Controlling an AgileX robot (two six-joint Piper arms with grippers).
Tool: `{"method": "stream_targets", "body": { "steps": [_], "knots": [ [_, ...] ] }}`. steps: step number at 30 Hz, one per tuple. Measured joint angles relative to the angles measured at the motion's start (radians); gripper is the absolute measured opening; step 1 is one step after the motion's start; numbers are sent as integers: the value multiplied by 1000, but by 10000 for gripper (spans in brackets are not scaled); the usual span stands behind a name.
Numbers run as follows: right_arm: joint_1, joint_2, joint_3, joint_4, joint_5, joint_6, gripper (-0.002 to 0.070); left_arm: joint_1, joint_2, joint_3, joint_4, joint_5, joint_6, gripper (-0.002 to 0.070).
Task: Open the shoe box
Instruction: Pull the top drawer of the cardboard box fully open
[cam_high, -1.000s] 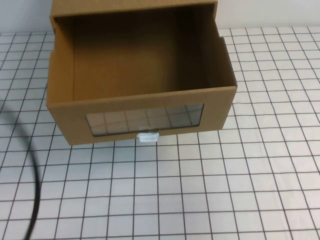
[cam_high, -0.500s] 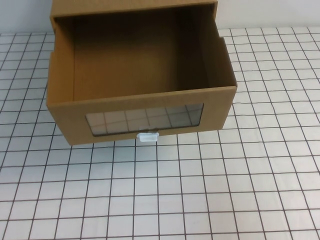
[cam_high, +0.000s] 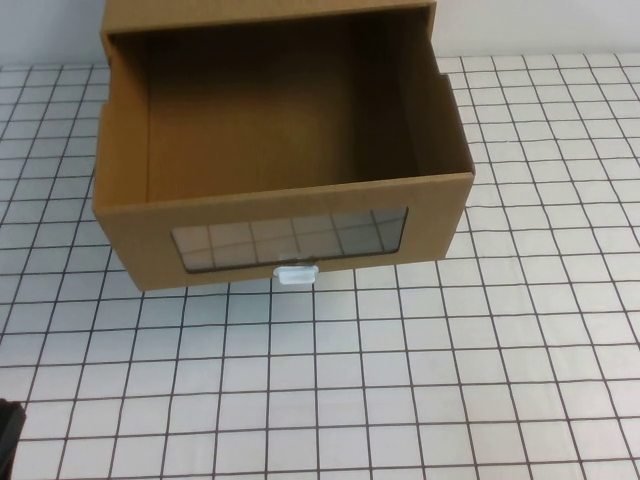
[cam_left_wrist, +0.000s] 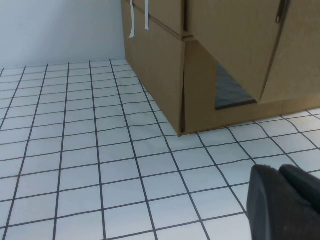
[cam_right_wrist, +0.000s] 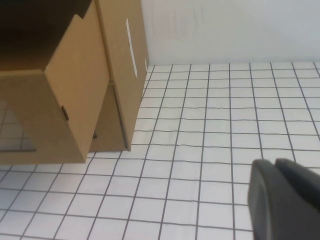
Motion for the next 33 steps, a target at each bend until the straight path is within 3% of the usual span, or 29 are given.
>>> {"method": "stream_targets", "body": {
  "steps": [24,33],
  "knots": [
    [-3,-2,16,-36,-3,-2,-13,0,0,0,-8,0,-2,-4],
    [-242,-161,360,-4,-330,-4,-13,0,0,0,-8,0,-2,-4]
  ]
}}
